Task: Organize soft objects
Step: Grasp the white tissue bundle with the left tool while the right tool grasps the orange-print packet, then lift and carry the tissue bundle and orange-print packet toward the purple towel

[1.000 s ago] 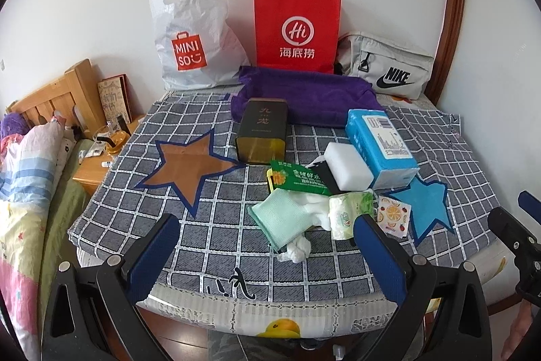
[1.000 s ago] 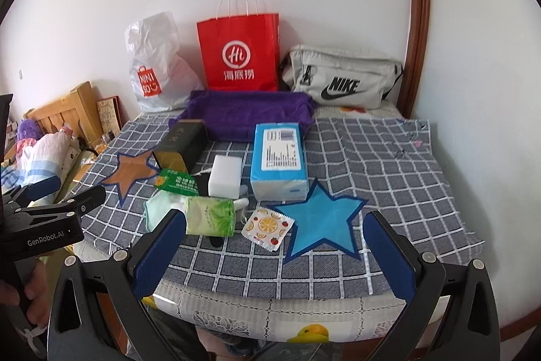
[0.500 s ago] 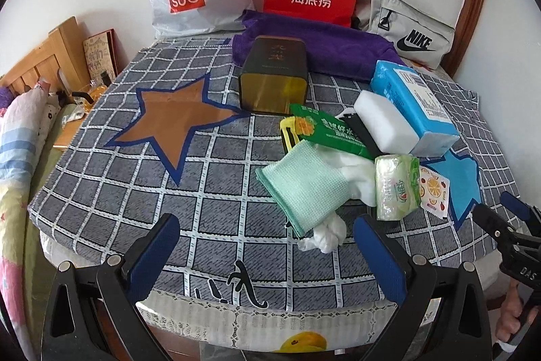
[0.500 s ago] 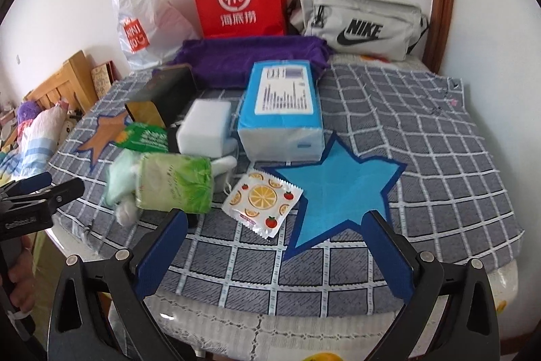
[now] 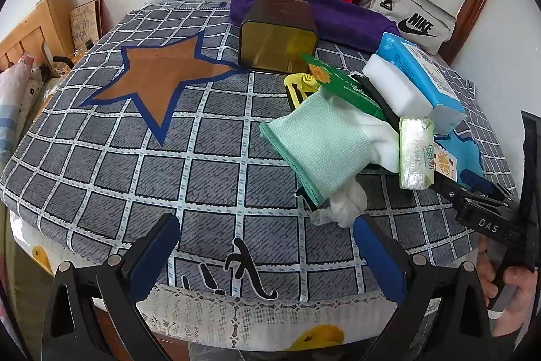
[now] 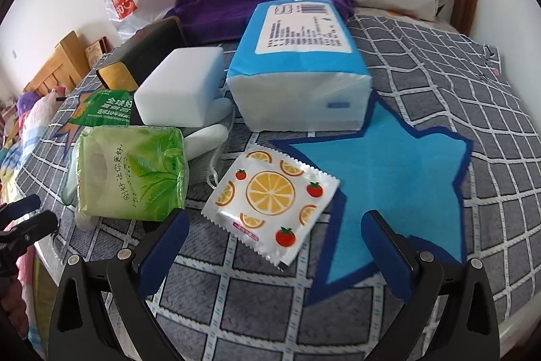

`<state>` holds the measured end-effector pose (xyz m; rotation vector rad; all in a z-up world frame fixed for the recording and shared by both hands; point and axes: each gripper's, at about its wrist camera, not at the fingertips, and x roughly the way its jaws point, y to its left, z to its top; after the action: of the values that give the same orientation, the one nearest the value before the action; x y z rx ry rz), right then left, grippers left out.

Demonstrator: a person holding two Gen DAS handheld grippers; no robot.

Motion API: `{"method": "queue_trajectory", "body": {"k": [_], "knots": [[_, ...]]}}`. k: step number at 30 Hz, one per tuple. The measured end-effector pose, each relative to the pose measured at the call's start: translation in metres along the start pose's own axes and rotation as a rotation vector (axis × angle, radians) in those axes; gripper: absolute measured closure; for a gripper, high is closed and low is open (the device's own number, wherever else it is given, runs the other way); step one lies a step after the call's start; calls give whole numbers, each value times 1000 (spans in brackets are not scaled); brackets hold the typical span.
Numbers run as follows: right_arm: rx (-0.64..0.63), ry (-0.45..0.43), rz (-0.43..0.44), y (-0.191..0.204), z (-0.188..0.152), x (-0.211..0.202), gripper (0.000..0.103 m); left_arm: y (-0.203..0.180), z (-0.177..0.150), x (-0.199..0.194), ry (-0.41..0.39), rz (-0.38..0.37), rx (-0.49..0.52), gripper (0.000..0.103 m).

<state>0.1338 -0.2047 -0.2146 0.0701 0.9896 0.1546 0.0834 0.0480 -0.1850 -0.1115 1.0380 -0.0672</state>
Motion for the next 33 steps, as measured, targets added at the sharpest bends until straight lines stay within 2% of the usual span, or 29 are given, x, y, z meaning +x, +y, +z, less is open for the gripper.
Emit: {"method": "queue_trajectory", "body": {"k": [2, 4, 5, 7, 12, 14, 16, 19, 23, 25, 27, 33], "knots": [[-18, -19, -36, 4, 0, 4, 3, -4, -2, 3, -5, 2, 18, 0], [-52, -38, -92, 6, 1, 7, 11, -10, -3, 4, -22, 17, 52, 0], [-57, -50, -106, 6, 1, 8, 11, -14, -4, 5, -30, 20, 73, 0], [-56, -64, -94, 1, 3, 6, 26, -22, -4, 7, -36, 16, 104, 0], [-75, -76, -74, -9, 1, -1, 39, -34, -2, 16, -42, -10, 102, 0], [-88, -79, -71, -10, -2, -3, 40, -35, -1, 23, -36, -22, 80, 9], [-95, -83, -69, -12, -7, -5, 42, -36, 0, 27, -43, -7, 67, 13], [-89, -86, -65, -16, -12, -9, 42, -39, 0, 27, -71, 45, 107, 41], [-81, -84, -59, -20, -18, -15, 42, -26, 3, 23, -72, 46, 103, 72], [-74, -82, -52, -22, -18, -16, 42, -16, 5, 20, -60, 16, 74, 78], [-59, -80, -43, -24, -19, -18, 42, -7, 6, 18, -51, -4, 45, 79], [-43, -80, -30, -28, -19, -25, 42, 11, 7, 12, -49, 23, -1, 80]]}}
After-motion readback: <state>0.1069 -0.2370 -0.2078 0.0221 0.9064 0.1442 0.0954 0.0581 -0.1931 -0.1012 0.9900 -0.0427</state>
